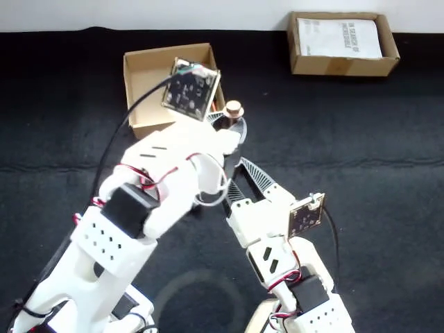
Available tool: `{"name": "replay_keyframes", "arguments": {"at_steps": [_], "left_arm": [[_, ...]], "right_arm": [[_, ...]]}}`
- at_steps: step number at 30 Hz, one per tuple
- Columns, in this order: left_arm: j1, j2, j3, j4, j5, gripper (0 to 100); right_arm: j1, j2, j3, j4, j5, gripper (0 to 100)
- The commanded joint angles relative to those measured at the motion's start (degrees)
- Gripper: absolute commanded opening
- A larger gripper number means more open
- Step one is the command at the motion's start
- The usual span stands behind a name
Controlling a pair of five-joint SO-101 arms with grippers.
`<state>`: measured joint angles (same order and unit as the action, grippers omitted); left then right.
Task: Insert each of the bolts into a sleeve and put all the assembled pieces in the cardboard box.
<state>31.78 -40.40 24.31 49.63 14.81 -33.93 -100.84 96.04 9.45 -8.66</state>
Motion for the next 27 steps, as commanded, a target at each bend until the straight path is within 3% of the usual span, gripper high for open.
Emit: {"name": "replay_keyframes", "arguments": {"at_steps": [1, 11, 16, 27], "left_arm": [[2.9, -0.4, 1.5, 0.7, 0.3, 1], [4.3, -7.3, 5.1, 3.2, -0.1, 1], [1.5, -8.4, 5.1, 3.1, -0.2, 1], [-2.1, -8.2, 5.2, -4.3, -6.2, 1]], "right_arm": [[-0.2, -1.5, 7.8, -1.4, 0.4, 0.8], [-0.1, -1.5, 7.8, -1.4, 0.4, 0.8], [-0.1, -1.5, 7.8, -1.4, 0.4, 0.8], [-0.2, -1.5, 7.8, -1.4, 0.4, 0.8]]}}
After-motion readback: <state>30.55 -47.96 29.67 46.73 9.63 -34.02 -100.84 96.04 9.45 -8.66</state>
